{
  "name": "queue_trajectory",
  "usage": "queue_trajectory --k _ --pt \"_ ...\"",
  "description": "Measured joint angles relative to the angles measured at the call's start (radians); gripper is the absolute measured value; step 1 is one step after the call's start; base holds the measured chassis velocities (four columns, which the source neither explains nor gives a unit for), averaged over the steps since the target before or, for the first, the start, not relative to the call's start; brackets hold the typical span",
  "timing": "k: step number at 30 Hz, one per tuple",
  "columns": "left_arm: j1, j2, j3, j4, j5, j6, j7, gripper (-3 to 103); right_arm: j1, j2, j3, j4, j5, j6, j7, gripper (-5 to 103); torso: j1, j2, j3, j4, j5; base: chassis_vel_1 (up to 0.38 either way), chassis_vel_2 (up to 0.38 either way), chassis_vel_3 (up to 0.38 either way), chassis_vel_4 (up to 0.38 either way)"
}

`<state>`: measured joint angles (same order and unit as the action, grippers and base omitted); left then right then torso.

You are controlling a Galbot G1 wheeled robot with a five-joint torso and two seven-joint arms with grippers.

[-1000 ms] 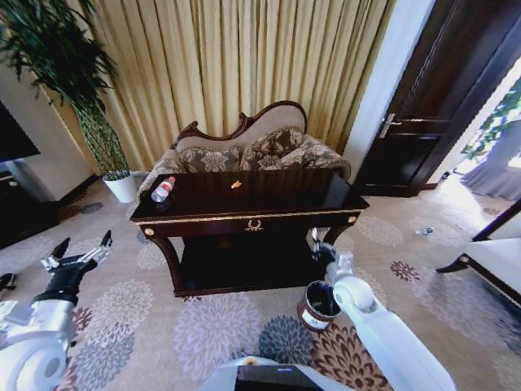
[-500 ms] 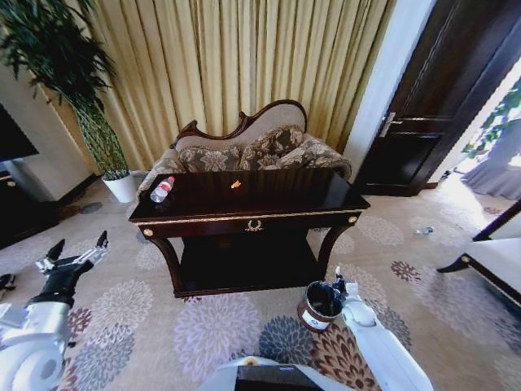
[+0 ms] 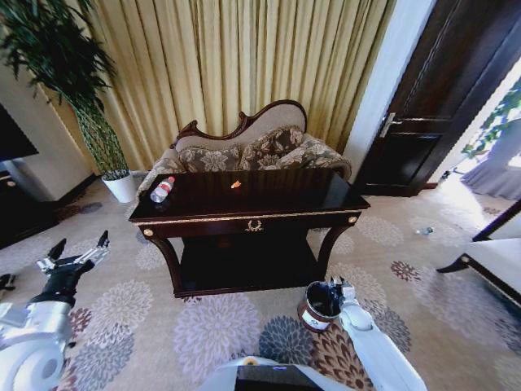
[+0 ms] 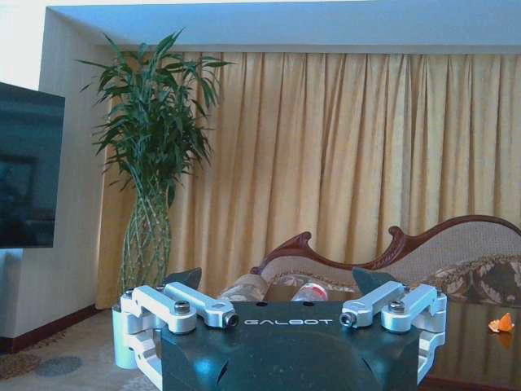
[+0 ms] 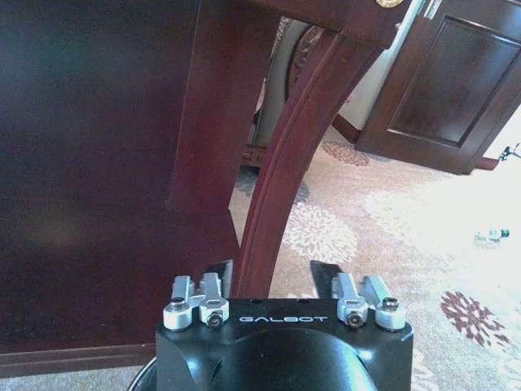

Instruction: Move to the front of the table and place the trash on the table into the trash bin.

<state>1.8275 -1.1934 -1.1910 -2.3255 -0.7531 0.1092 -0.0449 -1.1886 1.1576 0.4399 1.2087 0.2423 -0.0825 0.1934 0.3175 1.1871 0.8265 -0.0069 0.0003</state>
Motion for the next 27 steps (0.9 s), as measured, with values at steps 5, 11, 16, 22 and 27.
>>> queue_trajectory --k 5,11,16,22,27 --pt "0.002 0.000 -0.005 -0.002 -0.001 -0.001 0.001 100 -0.001 -0.007 -0.003 0.039 0.015 0.024 0.012 68 0.000 0.000 0.000 -0.0002 0.0002 0.000 0.000 0.000 0.000" --pt "0.005 0.001 -0.008 -0.011 -0.003 -0.001 0.002 100 -0.028 -0.052 -0.012 0.285 0.119 0.026 0.009 95 0.000 0.000 0.000 0.0001 -0.0002 0.000 0.000 0.000 0.000" --pt "0.005 0.003 -0.013 -0.025 -0.012 0.000 0.002 100 -0.033 -0.081 -0.016 0.516 0.219 -0.013 0.036 100 0.000 0.000 0.000 0.0001 -0.0002 0.000 0.000 0.000 0.000" --pt "0.006 0.003 -0.017 -0.027 -0.017 0.004 0.001 100 -0.036 -0.102 -0.041 0.737 0.296 -0.090 0.079 100 0.000 0.000 0.000 0.0001 -0.0002 0.000 0.000 0.000 0.000" --pt "0.001 0.022 -0.026 -0.007 -0.037 0.011 0.001 100 -0.053 -0.112 -0.060 0.850 0.325 -0.102 0.074 100 0.000 0.000 0.000 0.0001 0.0001 0.000 0.000 0.000 0.000"
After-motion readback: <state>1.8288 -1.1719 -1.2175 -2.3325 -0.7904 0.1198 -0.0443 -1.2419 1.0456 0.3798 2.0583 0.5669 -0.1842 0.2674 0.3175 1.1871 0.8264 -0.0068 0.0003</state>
